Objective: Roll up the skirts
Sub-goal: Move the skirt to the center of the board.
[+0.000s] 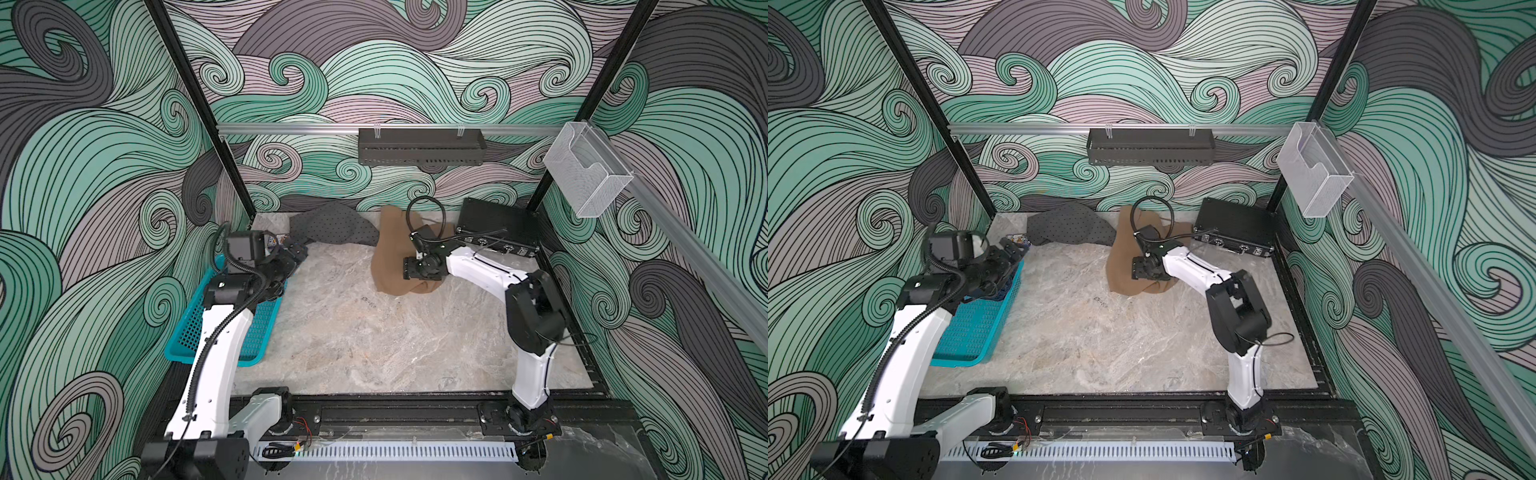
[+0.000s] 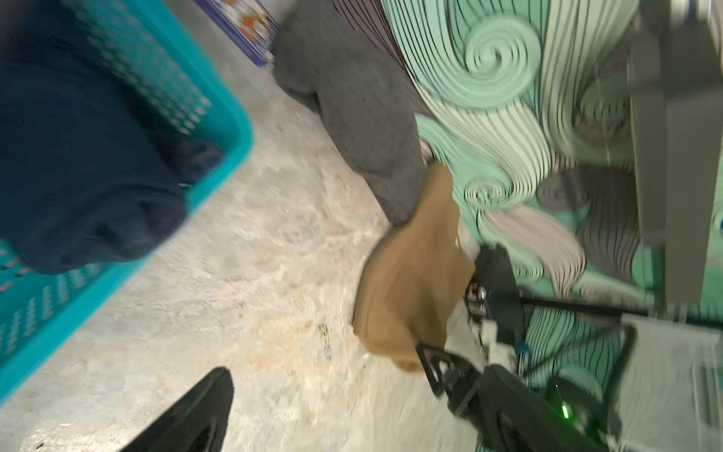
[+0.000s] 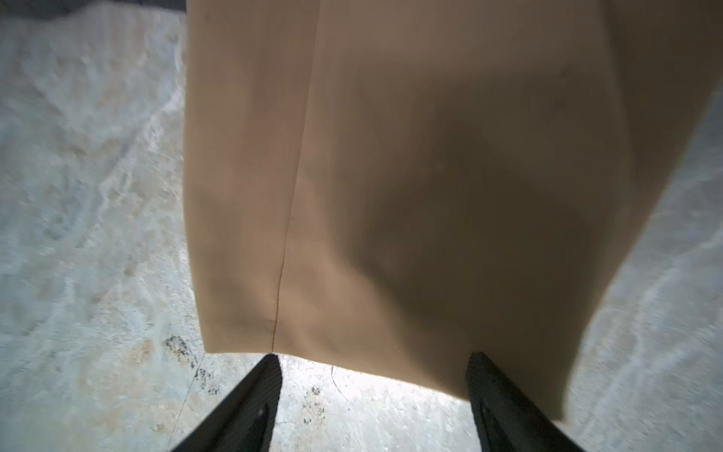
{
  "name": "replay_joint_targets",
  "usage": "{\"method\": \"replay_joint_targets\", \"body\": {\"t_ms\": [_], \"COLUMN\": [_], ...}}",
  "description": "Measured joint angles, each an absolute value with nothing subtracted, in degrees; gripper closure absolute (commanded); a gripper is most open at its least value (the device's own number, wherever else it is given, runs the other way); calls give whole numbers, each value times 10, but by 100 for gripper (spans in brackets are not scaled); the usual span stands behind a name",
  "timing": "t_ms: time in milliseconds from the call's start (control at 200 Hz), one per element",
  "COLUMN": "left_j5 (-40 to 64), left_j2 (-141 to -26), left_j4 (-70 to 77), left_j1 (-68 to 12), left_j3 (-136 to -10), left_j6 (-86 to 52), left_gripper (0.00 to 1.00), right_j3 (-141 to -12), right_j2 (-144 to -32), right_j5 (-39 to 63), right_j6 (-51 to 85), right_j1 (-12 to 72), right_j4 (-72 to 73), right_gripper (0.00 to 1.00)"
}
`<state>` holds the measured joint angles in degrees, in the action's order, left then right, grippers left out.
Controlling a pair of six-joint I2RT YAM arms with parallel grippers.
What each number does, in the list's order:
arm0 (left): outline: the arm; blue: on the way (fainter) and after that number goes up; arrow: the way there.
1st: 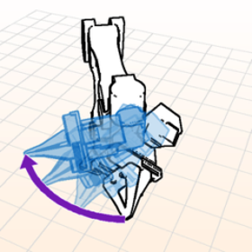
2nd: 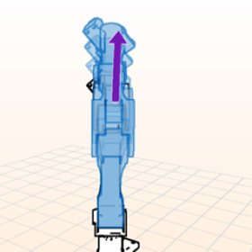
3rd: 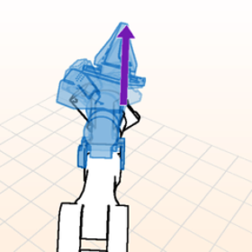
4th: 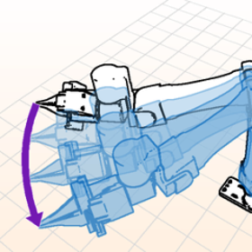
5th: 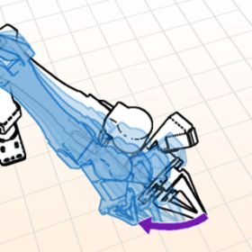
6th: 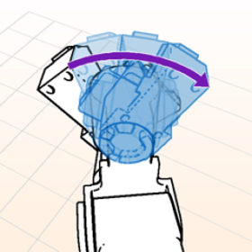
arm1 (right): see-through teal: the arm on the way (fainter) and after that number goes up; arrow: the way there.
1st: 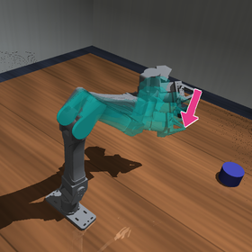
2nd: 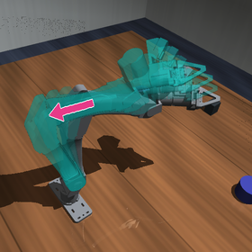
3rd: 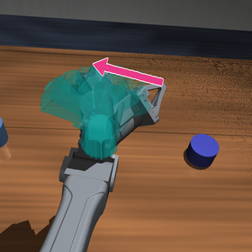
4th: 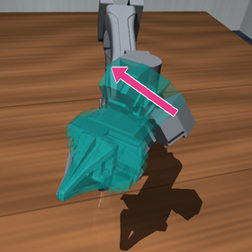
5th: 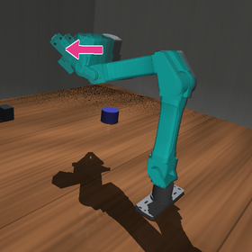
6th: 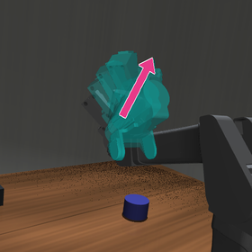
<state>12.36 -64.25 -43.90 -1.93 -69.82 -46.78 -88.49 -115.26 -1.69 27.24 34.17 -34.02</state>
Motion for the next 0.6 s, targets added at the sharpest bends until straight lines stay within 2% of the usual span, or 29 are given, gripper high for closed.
{"method": "replay_joint_targets", "body": {"t_ms": [80, 245, 435, 470, 600], "left_j5": [125, 128, 159, 166, 188], "left_j2": [-697, -737, -759, -768, -813], "left_j4": [-440, -449, -452, -453, -455], "left_j1": [-70, -104, -105, -107, -114], "left_j3": [-721, -688, -657, -657, -658], "left_j6": [-424, -358, -339, -338, -338], "left_gripper": [1, 1, 1, 1, 1], "right_j3": [-931, -974, -912, -881, -736], "right_j2": [-1205, -1276, -1245, -1226, -1133], "right_j5": [-16, 0, 41, 52, 102], "right_j6": [267, 262, 261, 260, 266], "right_j1": [363, 381, 382, 387, 431], "right_j4": [-359, -376, -337, -322, -270], "right_gripper": [33, 64, 96, 100, 100]}}
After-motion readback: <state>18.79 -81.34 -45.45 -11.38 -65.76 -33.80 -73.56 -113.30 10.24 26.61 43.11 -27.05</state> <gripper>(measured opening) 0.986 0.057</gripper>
